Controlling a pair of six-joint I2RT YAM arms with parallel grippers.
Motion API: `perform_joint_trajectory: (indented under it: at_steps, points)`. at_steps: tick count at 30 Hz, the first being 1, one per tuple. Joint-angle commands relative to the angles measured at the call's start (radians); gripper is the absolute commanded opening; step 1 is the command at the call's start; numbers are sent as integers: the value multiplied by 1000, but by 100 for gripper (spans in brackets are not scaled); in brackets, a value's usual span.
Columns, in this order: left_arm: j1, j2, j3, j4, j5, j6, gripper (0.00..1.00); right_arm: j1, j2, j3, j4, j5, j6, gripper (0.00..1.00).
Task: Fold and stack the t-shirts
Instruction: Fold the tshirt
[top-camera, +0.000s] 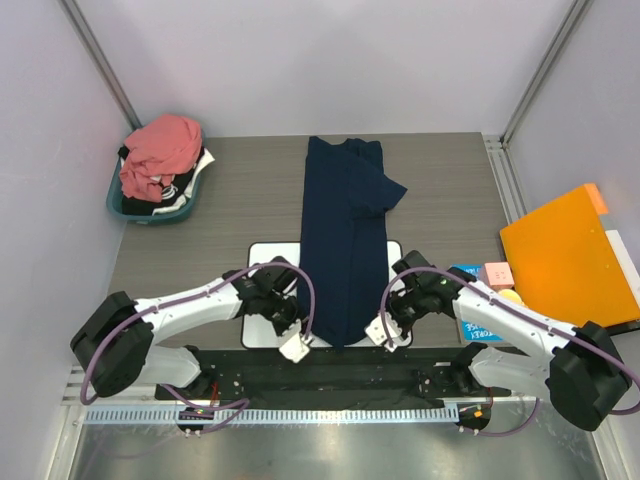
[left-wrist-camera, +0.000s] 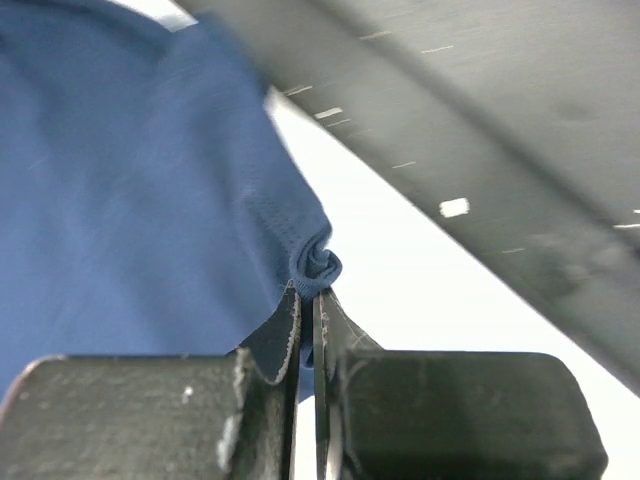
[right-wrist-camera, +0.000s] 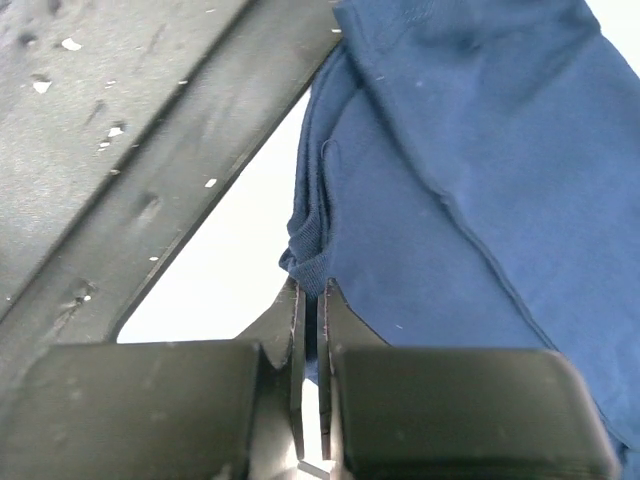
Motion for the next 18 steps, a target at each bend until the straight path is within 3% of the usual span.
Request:
perform_joint_trajectory:
  at_steps: [1,12,18]
  points:
    - [17,-7,95,111,-64,-164,0,3,-19,80,-32,14,70,1]
    - [48,-10,138,146,-115,-202,0,-3,53,88,189,236,179,1]
    - [103,30,175,181,-138,-190,0,-49,126,129,267,279,193,1]
